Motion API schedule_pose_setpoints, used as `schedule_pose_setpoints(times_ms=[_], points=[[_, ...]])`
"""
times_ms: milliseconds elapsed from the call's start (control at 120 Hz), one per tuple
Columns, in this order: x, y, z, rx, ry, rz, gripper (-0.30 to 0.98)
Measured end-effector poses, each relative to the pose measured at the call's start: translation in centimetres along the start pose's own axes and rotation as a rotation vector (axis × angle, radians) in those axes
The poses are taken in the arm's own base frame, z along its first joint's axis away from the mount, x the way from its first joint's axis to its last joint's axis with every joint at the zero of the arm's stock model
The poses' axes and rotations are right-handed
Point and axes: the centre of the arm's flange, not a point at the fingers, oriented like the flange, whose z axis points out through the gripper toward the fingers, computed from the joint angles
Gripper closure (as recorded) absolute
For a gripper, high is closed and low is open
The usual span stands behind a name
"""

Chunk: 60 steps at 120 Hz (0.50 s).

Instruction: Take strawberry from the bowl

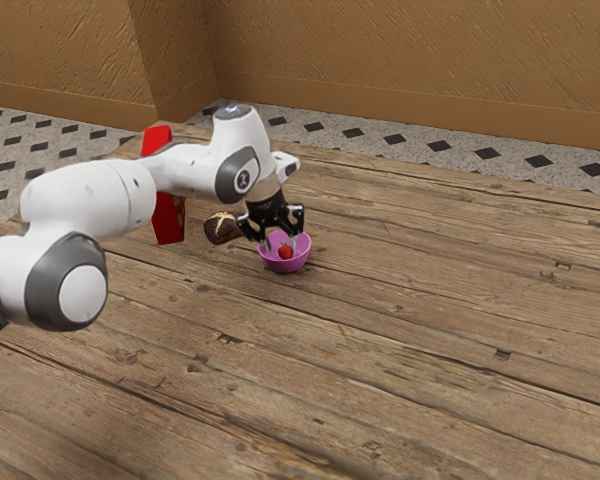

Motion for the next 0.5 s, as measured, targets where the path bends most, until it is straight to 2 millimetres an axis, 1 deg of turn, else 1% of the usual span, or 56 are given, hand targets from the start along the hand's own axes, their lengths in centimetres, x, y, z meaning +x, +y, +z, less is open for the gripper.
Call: schedule_pose_setpoints(times_ms=[108, 208, 500], points=[[0.3, 0.0, 0.4, -0.004, 0.012, -0.013, 0.4], [0.5, -0.2, 1.5, -0.001, 0.018, -0.02, 0.42], [1.2, -0.2, 2.7, -0.025, 0.066, -0.022, 0.46]])
